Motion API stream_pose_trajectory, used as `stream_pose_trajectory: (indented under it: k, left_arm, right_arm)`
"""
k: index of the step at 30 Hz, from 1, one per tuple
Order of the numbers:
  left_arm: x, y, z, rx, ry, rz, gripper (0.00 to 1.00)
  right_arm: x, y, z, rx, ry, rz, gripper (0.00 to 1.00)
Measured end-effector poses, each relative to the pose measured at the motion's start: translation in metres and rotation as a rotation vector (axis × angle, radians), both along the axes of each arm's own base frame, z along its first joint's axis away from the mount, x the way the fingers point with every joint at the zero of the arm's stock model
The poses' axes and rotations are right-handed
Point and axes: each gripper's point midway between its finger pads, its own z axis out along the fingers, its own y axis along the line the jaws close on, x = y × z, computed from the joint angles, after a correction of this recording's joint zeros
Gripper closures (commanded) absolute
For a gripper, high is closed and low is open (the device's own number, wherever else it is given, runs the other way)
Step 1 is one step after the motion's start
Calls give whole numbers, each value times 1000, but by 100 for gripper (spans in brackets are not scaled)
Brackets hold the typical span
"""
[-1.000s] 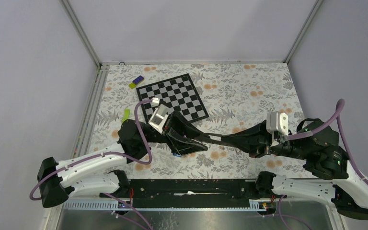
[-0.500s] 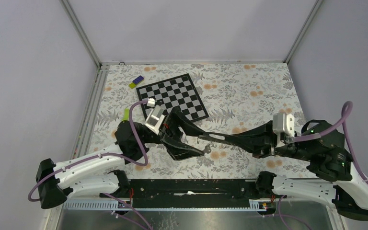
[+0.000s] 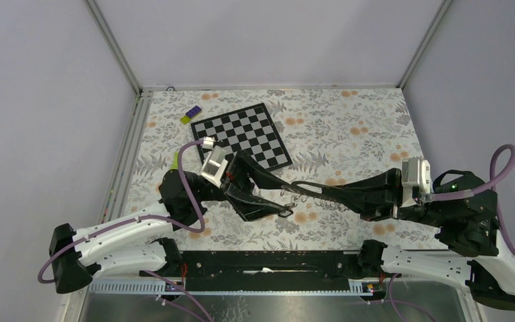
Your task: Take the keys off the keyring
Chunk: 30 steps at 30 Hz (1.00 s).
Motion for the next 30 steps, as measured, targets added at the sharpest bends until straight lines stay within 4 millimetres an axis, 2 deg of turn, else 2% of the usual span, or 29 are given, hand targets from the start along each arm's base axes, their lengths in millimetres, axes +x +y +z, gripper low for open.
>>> stream_pose_trajectory:
  k: [4, 9, 11, 15, 21, 26, 30]
  left_arm:
    - [6, 2, -4, 12, 20, 43, 45]
    - [22, 10, -8, 36, 62, 164, 55]
    - [29, 16, -8, 40, 79, 226, 59]
    - [46, 27, -8, 48, 104, 346, 61]
    - [66, 18, -28, 134, 134, 432, 67]
    - [79, 7, -47, 214, 144, 472, 72]
    - [85, 5, -50, 233, 139, 499, 75]
  right_arm:
    - [4, -1, 3, 12, 1, -25, 100]
    - [16, -2, 3, 18, 11, -88, 100]
    - [24, -1, 2, 12, 20, -124, 100]
    - [43, 4, -5, -14, 43, -214, 100]
    - [69, 20, -23, -86, 79, -313, 100]
    - [74, 26, -30, -111, 88, -322, 100]
    - [73, 25, -30, -106, 87, -321, 100]
